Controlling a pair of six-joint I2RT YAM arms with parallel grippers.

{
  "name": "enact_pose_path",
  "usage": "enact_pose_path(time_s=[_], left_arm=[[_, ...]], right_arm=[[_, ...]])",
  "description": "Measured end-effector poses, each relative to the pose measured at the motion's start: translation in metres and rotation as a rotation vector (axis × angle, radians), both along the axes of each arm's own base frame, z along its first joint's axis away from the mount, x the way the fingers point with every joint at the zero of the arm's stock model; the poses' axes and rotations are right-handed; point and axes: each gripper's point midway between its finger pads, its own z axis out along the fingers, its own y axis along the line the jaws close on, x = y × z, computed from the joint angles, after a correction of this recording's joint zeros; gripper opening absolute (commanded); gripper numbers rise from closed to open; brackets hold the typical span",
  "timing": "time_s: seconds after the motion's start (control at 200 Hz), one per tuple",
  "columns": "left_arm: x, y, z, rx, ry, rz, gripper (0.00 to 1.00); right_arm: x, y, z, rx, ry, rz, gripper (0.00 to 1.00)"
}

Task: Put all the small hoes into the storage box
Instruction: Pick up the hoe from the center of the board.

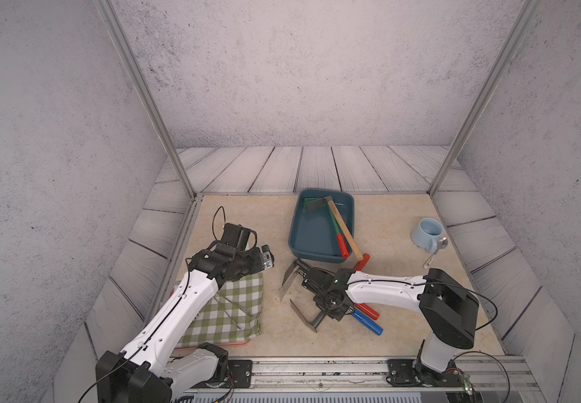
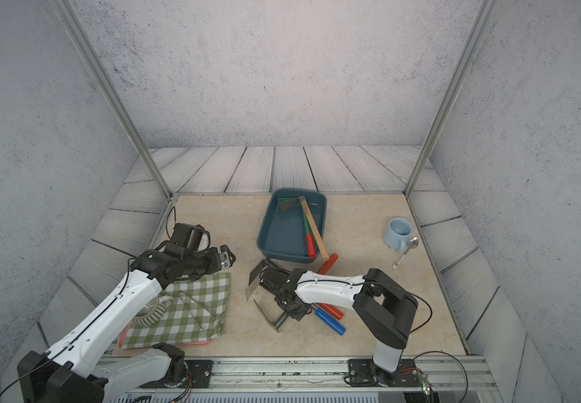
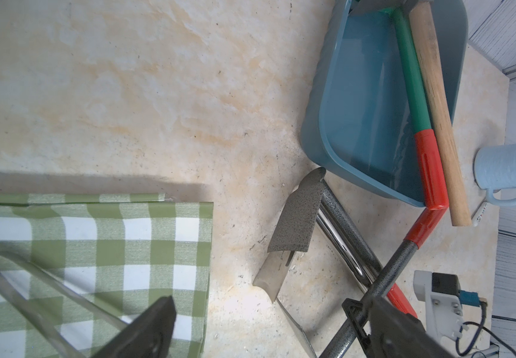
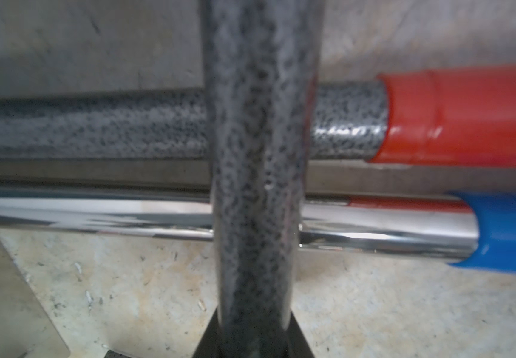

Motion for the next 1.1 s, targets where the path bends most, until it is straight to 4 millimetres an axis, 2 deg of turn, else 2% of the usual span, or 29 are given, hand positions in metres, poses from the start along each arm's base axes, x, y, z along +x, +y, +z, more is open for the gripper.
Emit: enact_pose_path(time_s=[0.41,0.751,0.971,1.101], left_arm=[[0.000,-0.003,-0.002,-0.007,0.010,-0.016,0.99],[0.001,-0.011,-0.009,-0.012,0.038,-0.063,0.99],[0.002,-0.021,-0.009,-0.052,0.059,-0.096,0.99],[0.006,-0.028,-0.004,-0.077,0.058,-0.110,0.99]], right_arm=[[0.004,-0.011,0.038,0.032,-0.099,-0.039,0.16],[-0.008,-0.054,0.052,-0.002,-0.155,-0.083,0.16],[0.001,-0.066,0.072,-0.014,-0.245,-0.097,0.16],[0.009,-0.067,0.075,-0.019,-0.277,-0.094,0.15]])
